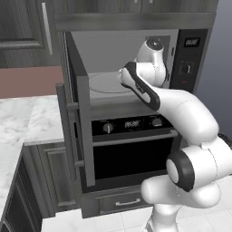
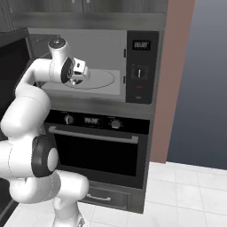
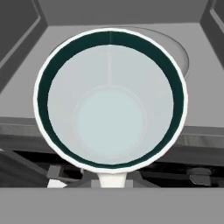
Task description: Pick the mug from the counter and place it inside the microwave. Then close the microwave.
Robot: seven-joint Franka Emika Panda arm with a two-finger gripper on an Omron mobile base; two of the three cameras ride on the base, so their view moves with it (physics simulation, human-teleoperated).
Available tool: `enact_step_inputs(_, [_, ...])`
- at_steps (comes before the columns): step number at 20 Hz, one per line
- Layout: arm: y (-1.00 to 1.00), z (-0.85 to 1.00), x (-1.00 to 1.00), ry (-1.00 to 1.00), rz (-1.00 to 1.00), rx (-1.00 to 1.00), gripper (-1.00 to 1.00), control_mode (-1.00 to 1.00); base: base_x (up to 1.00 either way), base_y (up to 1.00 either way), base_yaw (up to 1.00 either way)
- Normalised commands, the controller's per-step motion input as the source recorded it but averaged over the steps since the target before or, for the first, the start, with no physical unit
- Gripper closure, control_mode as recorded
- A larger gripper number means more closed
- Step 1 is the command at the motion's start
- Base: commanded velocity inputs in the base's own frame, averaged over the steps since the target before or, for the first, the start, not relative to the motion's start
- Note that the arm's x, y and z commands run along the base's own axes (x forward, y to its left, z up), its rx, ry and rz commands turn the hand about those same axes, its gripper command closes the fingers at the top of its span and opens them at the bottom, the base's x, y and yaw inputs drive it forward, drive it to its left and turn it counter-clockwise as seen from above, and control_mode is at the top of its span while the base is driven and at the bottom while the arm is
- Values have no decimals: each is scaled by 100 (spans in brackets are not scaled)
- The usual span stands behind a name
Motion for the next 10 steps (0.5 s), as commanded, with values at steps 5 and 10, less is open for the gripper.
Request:
enact_step_inputs(5, [12,-11,23,0,0,0,100,-100,0,0,0])
enact_step_inputs(10, [14,-21,18,2,0,0,100,-100,0,0,0])
